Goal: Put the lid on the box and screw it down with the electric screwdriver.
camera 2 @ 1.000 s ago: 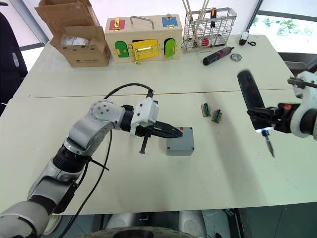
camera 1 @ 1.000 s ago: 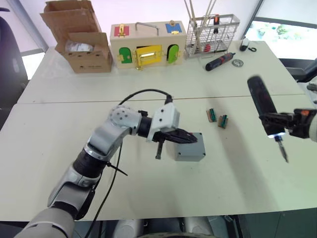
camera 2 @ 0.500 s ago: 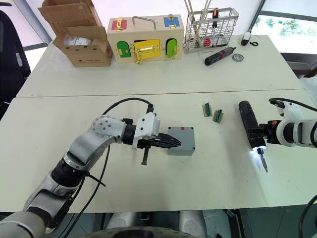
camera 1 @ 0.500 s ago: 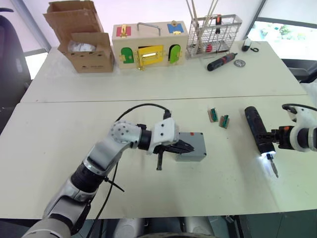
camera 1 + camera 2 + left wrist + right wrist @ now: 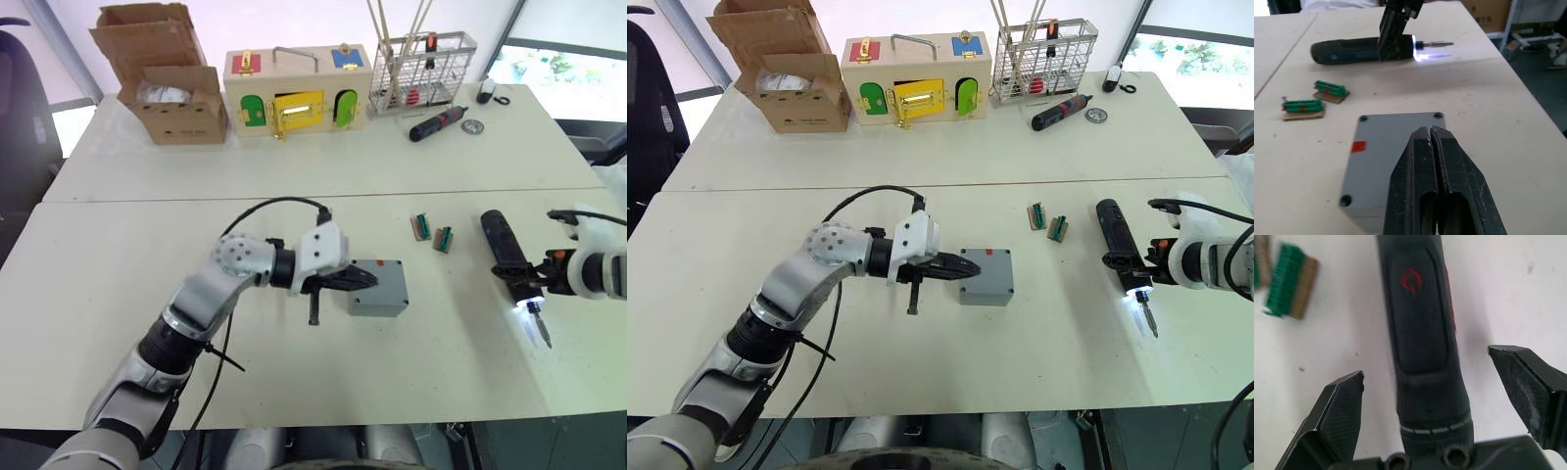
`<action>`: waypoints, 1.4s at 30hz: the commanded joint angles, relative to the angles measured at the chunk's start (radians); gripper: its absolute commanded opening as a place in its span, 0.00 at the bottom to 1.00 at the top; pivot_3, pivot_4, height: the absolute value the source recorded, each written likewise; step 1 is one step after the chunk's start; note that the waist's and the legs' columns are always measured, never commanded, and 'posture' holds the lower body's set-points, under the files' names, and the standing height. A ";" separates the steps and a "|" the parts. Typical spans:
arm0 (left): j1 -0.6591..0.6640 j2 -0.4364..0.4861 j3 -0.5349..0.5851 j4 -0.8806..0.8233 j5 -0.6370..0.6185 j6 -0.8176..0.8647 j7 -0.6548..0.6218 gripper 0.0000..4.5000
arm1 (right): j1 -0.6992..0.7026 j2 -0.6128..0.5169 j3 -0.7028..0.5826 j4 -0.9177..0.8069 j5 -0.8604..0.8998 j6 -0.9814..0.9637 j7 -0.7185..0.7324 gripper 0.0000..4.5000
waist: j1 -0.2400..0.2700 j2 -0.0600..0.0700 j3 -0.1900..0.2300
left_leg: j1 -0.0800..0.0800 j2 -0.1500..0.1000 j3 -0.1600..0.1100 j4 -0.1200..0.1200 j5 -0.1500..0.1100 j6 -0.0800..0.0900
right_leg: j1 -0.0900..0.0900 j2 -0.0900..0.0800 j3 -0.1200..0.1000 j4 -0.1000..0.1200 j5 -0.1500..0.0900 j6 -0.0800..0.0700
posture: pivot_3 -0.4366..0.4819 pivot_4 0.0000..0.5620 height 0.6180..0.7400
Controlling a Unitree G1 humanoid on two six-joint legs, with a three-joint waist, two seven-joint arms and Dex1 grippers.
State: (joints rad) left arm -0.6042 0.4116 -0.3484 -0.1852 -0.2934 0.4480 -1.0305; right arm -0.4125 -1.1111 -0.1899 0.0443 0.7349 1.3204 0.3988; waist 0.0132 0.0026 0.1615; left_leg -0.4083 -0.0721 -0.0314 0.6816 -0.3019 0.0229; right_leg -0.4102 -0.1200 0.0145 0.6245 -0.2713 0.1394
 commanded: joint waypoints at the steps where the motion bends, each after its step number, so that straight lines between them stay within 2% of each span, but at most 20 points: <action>1: -0.054 0.018 0.106 0.092 -0.018 -0.028 0.014 0.00 | -0.075 -0.018 -0.053 -0.065 -0.047 -0.052 0.002 1.00 | -0.001 0.000 0.000 | 0.000 0.000 0.000 0.000 0.000 0.000 | 0.000 0.000 0.000 0.001 0.000 0.000 | 0.48 0.27 0.98; 4: -0.078 0.062 0.154 0.219 -0.009 -0.052 -0.016 0.00 | -0.141 -0.030 -0.052 -0.181 -0.027 -0.057 0.046 1.00 | -0.004 0.000 0.000 | 0.000 0.000 0.001 0.000 0.000 0.000 | -0.003 0.000 0.000 0.004 0.000 0.000 | 0.48 0.27 0.98; 6: -0.069 0.095 0.138 0.268 0.021 -0.082 -0.046 0.00 | -0.127 -0.009 -0.074 -0.296 0.036 -0.033 0.092 1.00 | -0.003 0.000 0.000 | 0.000 0.000 0.001 -0.001 0.000 0.000 | -0.005 0.000 0.000 0.005 0.000 0.000 | 0.48 0.27 0.98; 10: -0.040 0.113 0.093 0.300 0.067 -0.119 -0.074 0.00 | 0.096 0.046 -0.099 -0.584 0.141 -0.065 0.197 1.00 | 0.007 -0.003 0.000 | -0.001 0.001 -0.003 -0.003 0.000 -0.001 | -0.005 0.000 -0.003 0.006 0.000 0.000 | 0.48 0.27 0.98; 12: -0.021 0.088 0.082 0.279 0.055 -0.097 -0.075 0.00 | 0.229 0.072 -0.077 -0.705 0.105 -0.128 0.195 1.00 | 0.023 -0.003 0.000 | -0.003 -0.001 -0.005 -0.001 0.000 0.000 | -0.004 -0.001 -0.003 0.006 0.000 0.000 | 0.48 0.27 0.98; 15: 0.005 0.068 0.063 0.253 0.059 -0.082 -0.080 0.00 | 0.328 0.079 -0.046 -0.786 0.064 -0.176 0.191 1.00 | 0.024 -0.004 0.000 | -0.004 -0.005 -0.002 0.004 -0.001 0.001 | -0.003 -0.003 0.001 0.005 0.000 0.000 | 0.48 0.27 0.98; 20: 0.040 0.041 0.017 0.214 0.068 -0.066 -0.087 0.00 | 0.392 0.146 -0.010 -0.842 0.081 -0.175 0.154 1.00 | 0.024 -0.006 0.000 | 0.001 -0.002 -0.001 0.003 -0.001 0.001 | 0.001 -0.002 0.001 0.005 0.000 0.000 | 0.48 0.27 0.98; 27: 0.026 0.001 -0.022 0.215 0.078 -0.078 -0.091 0.00 | 0.375 0.235 0.006 -0.839 0.081 -0.168 0.092 1.00 | 0.012 -0.006 0.000 | 0.002 0.001 -0.002 0.001 0.001 -0.002 | -0.001 0.001 0.000 0.007 0.000 0.000 | 0.48 0.27 0.98; 35: 0.015 -0.054 -0.036 0.234 0.094 -0.100 -0.077 0.00 | 0.368 0.259 0.028 -0.794 0.048 -0.175 0.074 1.00 | 0.001 -0.007 -0.001 | 0.002 0.000 -0.002 0.002 0.001 -0.002 | 0.000 0.001 0.000 0.006 0.000 0.000 | 0.48 0.27 0.98; 42: 0.019 -0.041 -0.026 0.252 0.104 -0.121 -0.089 0.00 | 0.371 0.269 -0.098 -0.777 0.127 -0.149 0.091 1.00 | 0.002 -0.007 -0.001 | 0.002 0.000 -0.002 0.002 0.000 -0.001 | 0.000 0.001 0.000 0.006 0.000 0.000 | 0.48 0.27 0.98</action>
State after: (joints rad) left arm -0.5752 0.3793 -0.3745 0.0783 -0.1859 0.3544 -1.1049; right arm -0.0416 -0.8445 -0.2269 -0.7339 0.8316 1.1606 0.4935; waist 0.0148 -0.0046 0.1605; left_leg -0.4066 -0.0720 -0.0338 0.6835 -0.3014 0.0215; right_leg -0.4102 -0.1194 0.0147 0.6306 -0.2714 0.1395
